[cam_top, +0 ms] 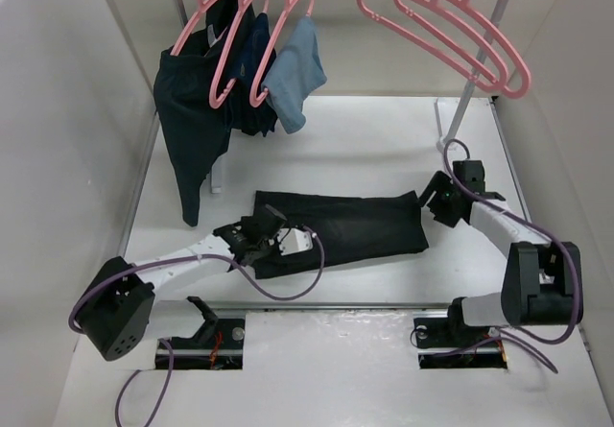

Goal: Place the trousers on the hanger
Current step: Fold the trousers at the center of the board, then pick up the hanger from the clothesline.

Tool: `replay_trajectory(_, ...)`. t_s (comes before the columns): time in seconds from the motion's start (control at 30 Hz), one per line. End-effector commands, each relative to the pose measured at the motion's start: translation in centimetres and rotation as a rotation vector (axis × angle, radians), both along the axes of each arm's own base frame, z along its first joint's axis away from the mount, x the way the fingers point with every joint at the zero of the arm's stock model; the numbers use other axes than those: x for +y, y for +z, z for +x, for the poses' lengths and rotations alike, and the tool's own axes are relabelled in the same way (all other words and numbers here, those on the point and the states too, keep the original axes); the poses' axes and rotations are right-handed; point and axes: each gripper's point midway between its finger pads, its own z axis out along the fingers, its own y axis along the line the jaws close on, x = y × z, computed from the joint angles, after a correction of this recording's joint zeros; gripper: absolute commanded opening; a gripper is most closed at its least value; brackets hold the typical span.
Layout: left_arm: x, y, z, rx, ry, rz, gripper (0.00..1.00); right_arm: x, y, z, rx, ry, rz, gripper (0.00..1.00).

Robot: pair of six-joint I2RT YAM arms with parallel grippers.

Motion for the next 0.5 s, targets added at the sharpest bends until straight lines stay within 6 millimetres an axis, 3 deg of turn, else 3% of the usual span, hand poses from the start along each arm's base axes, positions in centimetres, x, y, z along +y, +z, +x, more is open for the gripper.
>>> replay_trajectory(0.0,2.3,0.8,-1.3,0.058,0.101,0.049,0.14,-2.5,2.4,1.1,-0.104,-0.035,-0.126,0.75)
replay_trajectory(0.1,0.5,4.9,0.8,-0.027,0.177,-0.100,0.25,-2.2,4.9,-0.8,-0.137,-0.044,-0.204,0.81)
replay_trajectory(0.13,-0.8,7.4,1.8,-0.055,0.185,-0.184,0.29,-1.8,5.8,-1.3,-0.163,-0.036,-0.253,0.81)
replay_trajectory(0.17,-1.2,8.4,2.2,-0.056,0.203,-0.219,0.37,-1.5,6.7,-1.7,-0.192,-0.028,-0.267,0.81)
replay_trajectory(0.2,-1.9,10.0,2.7,-0.051,0.240,-0.291,0.39,-0.6,8.8,-1.9,-0.269,-0.010,-0.272,0.79)
replay_trajectory(0.23,-2.6,10.5,2.7,-0.038,0.234,-0.324,0.39,-0.6,9.5,-2.0,-0.294,-0.014,-0.267,0.76)
replay_trajectory(0.33,-3.2,9.7,2.0,0.030,0.218,-0.348,0.43,-0.3,8.7,-2.9,-0.235,0.053,-0.298,0.65)
replay_trajectory(0.37,-3.4,9.4,1.8,0.042,0.222,-0.360,0.43,1.3,9.2,-3.0,-0.238,0.128,-0.284,0.65)
replay_trajectory(0.47,-3.0,9.0,2.0,0.047,0.261,-0.370,0.44,6.0,13.8,-3.2,-0.382,0.383,-0.292,0.65)
